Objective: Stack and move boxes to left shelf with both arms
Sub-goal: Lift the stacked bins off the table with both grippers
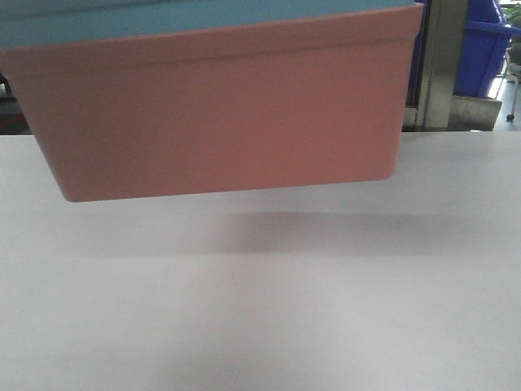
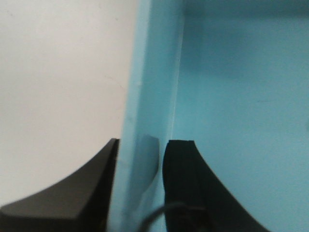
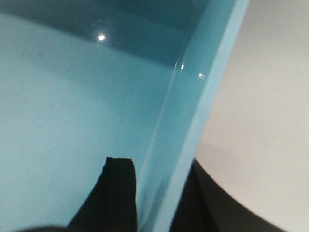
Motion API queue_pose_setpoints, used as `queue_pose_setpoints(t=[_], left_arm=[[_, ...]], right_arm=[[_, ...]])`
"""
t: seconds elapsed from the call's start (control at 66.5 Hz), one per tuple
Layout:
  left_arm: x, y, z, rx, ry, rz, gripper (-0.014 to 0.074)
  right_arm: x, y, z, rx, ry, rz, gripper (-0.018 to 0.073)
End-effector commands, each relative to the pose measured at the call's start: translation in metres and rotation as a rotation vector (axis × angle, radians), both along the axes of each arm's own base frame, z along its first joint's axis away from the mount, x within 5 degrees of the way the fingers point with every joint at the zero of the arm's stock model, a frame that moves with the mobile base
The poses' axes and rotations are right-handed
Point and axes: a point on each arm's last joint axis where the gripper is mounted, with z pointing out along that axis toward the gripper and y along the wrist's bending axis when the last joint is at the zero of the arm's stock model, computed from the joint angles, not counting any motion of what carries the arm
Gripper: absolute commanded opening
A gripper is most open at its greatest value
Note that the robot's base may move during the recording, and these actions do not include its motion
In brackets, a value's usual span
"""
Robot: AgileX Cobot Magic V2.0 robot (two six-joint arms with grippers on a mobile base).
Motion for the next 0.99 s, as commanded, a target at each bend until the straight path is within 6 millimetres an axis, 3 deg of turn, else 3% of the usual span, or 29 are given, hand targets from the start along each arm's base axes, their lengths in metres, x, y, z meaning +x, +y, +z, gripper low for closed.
queue_pose_setpoints(t=[0.0,0.165,0.376,0.572,0.692,0.978], left_arm=[[-0.023,-0.017,0.058,-0.246,-0.211,-0.134,-0.0006],[-0.03,-0.013,0.068,-0.265,-0.231,-0.136,-0.0006],[-0.047,-0.024,0.067,-0.224,-0.209,-0.177,-0.0006],[-0.051,-0.026,0.074,-0.245,-0.251,-0.161,-0.0006],[-0.048,-0.028,0.067,-0.232,-0.236,-0.161,-0.0007],[-0.045,-0.031,0.053,-0.21,-0.226,-0.172,-0.0007]], right_arm=[[-0.019,0.018,0.046,0.224,-0.238,0.062,0.0055],[-0.04,0.021,0.055,0.239,-0.262,0.086,0.0055],[-0.065,0.028,0.064,0.258,-0.265,0.138,0.0055],[-0.069,0.028,0.048,0.264,-0.236,0.131,0.0055],[-0.07,0.03,0.038,0.281,-0.211,0.113,0.0055],[-0.07,0.03,0.035,0.276,-0.202,0.107,0.0055]])
